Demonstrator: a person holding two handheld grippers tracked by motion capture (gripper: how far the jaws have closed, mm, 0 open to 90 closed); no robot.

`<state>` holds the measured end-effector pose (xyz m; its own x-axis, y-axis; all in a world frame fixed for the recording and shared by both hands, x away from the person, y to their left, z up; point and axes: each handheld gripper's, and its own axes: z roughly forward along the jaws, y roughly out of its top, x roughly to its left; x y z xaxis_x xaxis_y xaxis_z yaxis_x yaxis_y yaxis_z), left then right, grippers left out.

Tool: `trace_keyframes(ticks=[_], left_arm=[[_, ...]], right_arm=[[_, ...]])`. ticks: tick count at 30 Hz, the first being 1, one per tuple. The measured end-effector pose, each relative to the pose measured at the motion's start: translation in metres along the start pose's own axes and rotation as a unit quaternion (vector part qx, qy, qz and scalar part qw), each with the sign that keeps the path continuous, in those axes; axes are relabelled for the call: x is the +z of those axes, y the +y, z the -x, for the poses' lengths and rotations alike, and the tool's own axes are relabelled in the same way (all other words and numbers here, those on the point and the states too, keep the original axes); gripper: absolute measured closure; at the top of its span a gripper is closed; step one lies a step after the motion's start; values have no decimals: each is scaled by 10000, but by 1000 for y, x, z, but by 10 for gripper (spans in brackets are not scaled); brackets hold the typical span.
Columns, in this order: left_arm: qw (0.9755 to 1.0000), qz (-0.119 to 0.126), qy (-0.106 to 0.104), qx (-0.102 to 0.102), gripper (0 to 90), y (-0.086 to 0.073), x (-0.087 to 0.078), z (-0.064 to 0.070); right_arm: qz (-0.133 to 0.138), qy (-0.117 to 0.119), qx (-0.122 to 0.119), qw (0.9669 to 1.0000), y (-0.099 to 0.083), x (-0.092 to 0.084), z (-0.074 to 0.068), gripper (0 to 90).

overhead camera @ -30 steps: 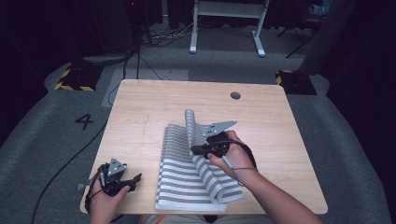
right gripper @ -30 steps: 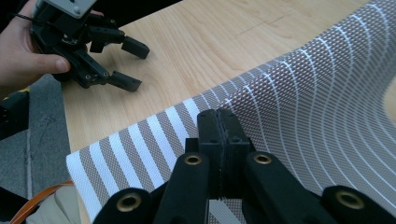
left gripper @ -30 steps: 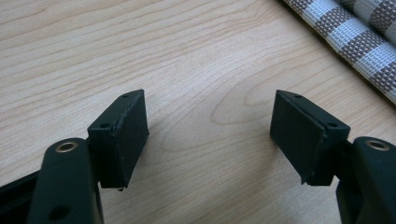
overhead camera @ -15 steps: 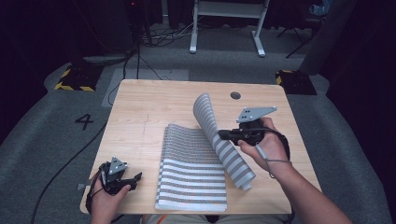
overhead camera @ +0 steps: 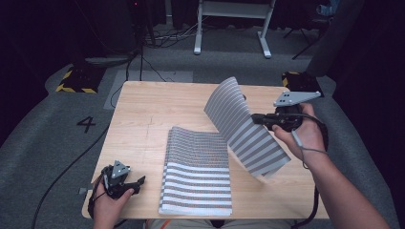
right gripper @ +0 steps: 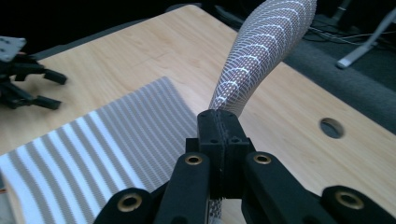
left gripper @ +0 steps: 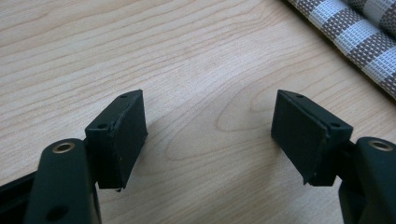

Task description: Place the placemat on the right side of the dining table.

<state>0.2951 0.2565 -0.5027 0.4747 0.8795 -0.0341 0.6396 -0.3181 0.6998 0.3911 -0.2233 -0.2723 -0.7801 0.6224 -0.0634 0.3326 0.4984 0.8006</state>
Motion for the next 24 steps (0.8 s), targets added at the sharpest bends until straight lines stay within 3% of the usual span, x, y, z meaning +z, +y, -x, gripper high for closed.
trace_keyframes(ticks=[14, 24], left_arm=[[10000, 10, -14, -30, 268, 0, 0, 0], [10000, 2, -23, -28, 266, 1, 1, 0]], right_arm=[[-116, -781, 413, 9960, -15, -27, 65, 900], [-221, -1363, 774, 9874, -34, -52, 103, 900]])
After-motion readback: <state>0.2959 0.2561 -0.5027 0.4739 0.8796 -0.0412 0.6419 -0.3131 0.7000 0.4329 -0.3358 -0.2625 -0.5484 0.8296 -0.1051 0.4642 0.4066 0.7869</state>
